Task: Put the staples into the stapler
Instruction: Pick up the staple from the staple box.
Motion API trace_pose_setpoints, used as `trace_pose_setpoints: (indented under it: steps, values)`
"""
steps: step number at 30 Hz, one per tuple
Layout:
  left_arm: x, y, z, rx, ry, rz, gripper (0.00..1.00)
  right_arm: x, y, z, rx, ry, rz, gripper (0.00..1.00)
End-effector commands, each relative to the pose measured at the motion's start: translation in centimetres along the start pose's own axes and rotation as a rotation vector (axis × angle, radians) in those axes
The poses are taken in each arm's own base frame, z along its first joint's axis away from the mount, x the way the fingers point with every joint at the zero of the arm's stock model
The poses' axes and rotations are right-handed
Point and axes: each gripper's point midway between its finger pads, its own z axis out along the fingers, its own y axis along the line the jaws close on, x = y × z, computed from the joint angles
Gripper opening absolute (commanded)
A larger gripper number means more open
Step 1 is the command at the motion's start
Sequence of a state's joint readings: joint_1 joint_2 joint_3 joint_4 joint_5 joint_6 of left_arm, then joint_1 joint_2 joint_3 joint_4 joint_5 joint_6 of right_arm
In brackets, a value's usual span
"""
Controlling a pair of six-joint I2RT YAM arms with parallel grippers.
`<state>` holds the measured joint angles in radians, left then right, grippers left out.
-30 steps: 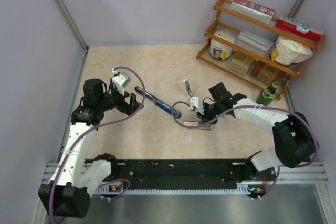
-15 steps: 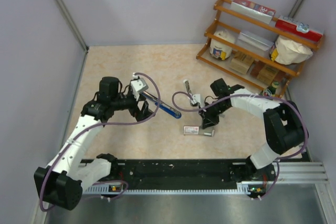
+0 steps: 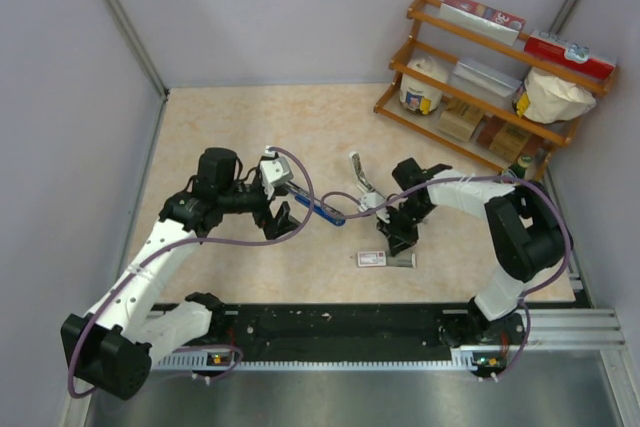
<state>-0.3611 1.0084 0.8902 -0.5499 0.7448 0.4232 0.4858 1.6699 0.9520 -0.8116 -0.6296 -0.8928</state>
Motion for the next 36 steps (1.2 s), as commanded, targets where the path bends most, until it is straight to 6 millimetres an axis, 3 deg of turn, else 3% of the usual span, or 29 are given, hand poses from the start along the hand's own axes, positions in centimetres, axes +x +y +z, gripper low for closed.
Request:
trace_pose_setpoints:
  steps: [1, 6, 17, 20, 27, 36]
  values:
    - [-1.5, -0.4, -0.3, 0.016, -0.044, 0.052, 0.99, -0.3, -0.1, 0.2, 0.002, 0.037, -0.056, 0.00]
    - [-1.2, -0.3, -0.2, 0.011, -0.044, 0.054, 0.99, -1.5, 1.1, -0.3, -0.048, -0.008, -0.063, 0.01]
    - [-1.0, -0.4, -0.1, 0.015, -0.046, 0.044, 0.99, -1.8, 1.3, -1.1, -0.041, -0.031, -0.084, 0.22]
    - [-0.9, -0.4, -0.1, 0.014, -0.045, 0.042, 0.99, -1.9, 1.3, -1.1, -0.037, -0.030, -0.087, 0.33]
    - [-1.0, -0.4, -0.1, 0.014, -0.046, 0.037, 0.99, -2.2, 1.1, -1.5, -0.025, -0.047, -0.093, 0.40]
    - [-1.9, -0.4, -0.1, 0.021, -0.062, 0.138, 0.99, -3.9, 1.2, -4.2, -0.020, -0.185, -0.052, 0.53]
